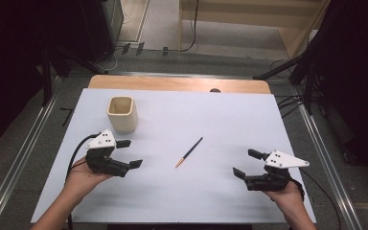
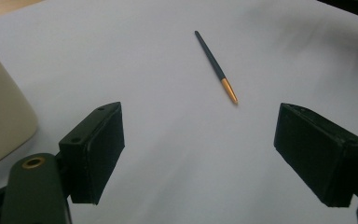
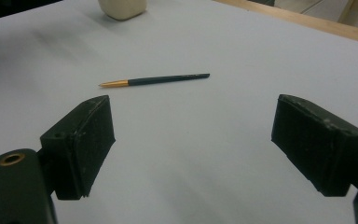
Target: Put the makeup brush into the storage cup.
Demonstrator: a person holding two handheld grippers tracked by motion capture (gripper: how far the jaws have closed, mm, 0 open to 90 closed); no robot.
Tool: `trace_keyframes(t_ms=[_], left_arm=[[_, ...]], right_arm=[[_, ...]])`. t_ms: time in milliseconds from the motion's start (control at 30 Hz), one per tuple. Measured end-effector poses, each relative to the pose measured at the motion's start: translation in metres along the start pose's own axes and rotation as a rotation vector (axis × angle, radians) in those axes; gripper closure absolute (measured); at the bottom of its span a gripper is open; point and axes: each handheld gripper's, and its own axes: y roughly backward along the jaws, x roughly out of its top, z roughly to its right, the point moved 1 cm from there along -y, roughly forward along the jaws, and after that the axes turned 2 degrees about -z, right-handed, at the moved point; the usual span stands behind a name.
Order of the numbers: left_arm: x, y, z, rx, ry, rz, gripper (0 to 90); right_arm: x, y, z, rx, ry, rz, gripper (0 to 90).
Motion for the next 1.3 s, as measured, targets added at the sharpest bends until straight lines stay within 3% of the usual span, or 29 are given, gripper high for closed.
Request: trace_keyframes(t_ms=[267,633,700,867,1300], left_arm=[[0.008,-0.007,0.0,0.006,-0.005,-0.016,16.7],[0.014,-0.019,0.001,0.005,-0.001,0.008,17.0],[0.015,-0.021,0.001,0.004,-0.004,0.007,17.0],[0.017,-0.023,0.002,0.002,-0.005,0.015,17.0],[0.027,-0.039,0.011,-0.009,-0.038,0.043,17.1]], right_arm=[[-0.001,-0.002,0.0,-0.002,0.003,-0.019,13.8],[-0.002,-0.003,0.0,0.004,-0.003,-0.029,13.8],[-0.001,-0.002,0.0,0.01,-0.004,-0.005,13.8],[-0.001,-0.002,0.001,0.007,-0.007,-0.009,13.8],[-0.002,-0.003,0.001,0.006,-0.009,-0.015,13.8]])
